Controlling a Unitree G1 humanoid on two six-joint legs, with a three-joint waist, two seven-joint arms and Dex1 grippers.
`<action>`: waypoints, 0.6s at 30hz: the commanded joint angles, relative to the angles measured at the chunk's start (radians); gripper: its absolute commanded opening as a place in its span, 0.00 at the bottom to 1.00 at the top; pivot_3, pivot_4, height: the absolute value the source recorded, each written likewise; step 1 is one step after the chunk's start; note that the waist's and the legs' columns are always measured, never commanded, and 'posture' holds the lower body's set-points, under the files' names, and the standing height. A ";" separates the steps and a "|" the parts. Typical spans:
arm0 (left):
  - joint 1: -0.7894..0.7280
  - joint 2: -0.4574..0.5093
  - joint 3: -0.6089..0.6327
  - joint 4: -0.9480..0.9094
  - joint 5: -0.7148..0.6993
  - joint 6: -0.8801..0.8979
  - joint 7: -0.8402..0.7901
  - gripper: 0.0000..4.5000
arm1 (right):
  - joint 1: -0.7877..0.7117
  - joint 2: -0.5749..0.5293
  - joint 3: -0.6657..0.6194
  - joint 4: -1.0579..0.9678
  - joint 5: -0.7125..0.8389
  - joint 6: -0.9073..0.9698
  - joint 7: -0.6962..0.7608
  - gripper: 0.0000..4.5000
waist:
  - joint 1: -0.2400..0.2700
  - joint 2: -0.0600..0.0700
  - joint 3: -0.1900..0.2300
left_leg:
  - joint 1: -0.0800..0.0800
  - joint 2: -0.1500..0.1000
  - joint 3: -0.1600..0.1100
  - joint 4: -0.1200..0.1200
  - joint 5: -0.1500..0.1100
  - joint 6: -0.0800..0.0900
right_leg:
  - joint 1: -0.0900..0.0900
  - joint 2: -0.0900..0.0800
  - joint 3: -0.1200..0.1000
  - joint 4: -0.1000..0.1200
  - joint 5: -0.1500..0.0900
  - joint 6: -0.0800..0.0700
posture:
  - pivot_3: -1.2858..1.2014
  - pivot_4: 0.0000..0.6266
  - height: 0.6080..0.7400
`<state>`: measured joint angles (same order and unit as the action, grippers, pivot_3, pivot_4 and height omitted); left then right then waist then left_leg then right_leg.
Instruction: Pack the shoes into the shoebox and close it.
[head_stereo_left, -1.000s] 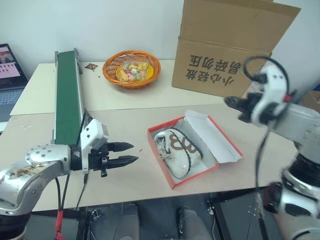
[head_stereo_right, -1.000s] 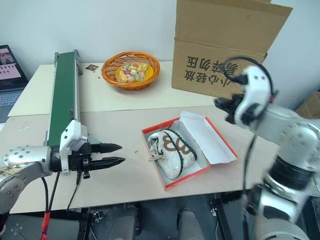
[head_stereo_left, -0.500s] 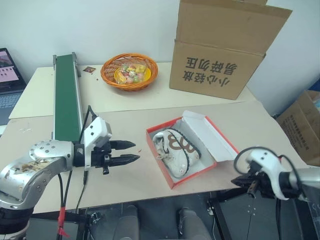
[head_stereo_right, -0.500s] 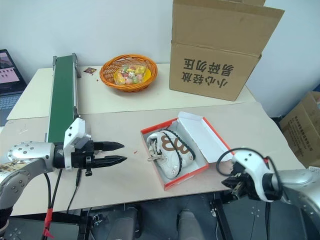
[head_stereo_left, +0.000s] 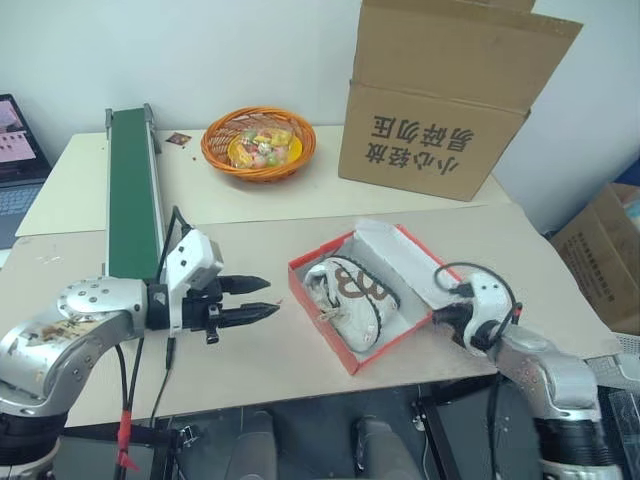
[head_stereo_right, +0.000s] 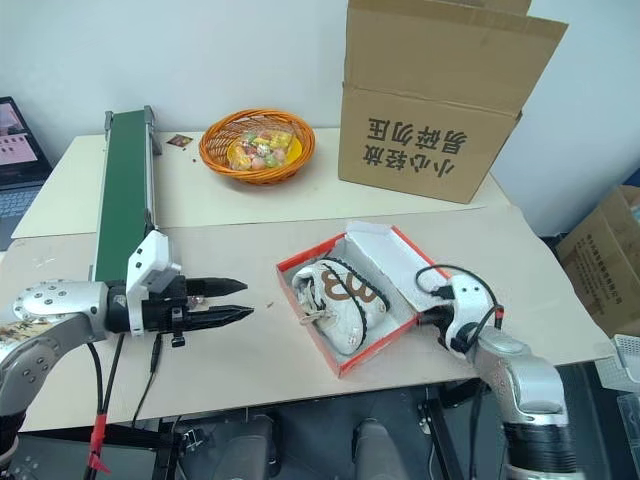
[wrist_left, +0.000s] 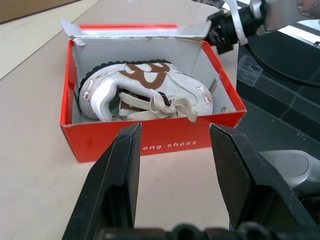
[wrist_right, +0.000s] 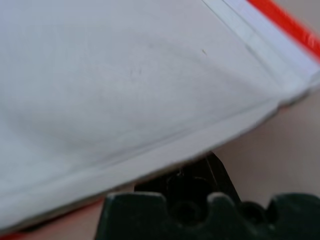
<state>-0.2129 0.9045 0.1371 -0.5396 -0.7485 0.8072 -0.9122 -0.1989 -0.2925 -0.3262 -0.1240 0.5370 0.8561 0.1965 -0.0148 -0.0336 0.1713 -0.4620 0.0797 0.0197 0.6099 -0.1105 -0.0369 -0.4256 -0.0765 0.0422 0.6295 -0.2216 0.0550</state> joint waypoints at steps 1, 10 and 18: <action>-0.028 0.001 0.004 -0.007 -0.005 -0.016 -0.006 0.51 | -0.047 0.106 -0.154 0.022 0.159 -0.081 0.000 0.02 | 0.000 0.000 0.000 | 0.000 0.000 0.000 0.000 0.000 0.000 | 0.000 0.000 0.000 0.000 0.000 0.000 | 0.52 0.24 0.76; -0.058 0.000 -0.020 0.008 0.000 -0.017 -0.022 0.51 | -0.083 0.261 -0.252 -0.015 0.527 -0.121 0.148 0.02 | -0.002 0.002 0.000 | 0.001 0.001 0.000 -0.002 0.000 0.000 | 0.000 0.001 0.000 0.001 0.000 0.000 | 0.52 0.24 0.76; -0.052 -0.014 -0.014 -0.025 -0.038 0.017 -0.001 0.51 | -0.063 0.091 -0.081 -0.134 0.633 -0.019 0.451 0.02 | -0.002 0.003 0.000 | 0.001 0.001 0.001 -0.002 0.000 0.000 | 0.000 0.001 0.000 0.001 0.000 -0.001 | 0.52 0.24 0.76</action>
<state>-0.2626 0.8933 0.1066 -0.5313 -0.7546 0.8166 -0.9178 -0.2526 -0.1657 -0.4536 -0.1994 1.1349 0.8081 0.5643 -0.0166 -0.0309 0.1718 -0.4608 0.0811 0.0202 0.6079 -0.1104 -0.0367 -0.4254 -0.0759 0.0422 0.6302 -0.2220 0.0541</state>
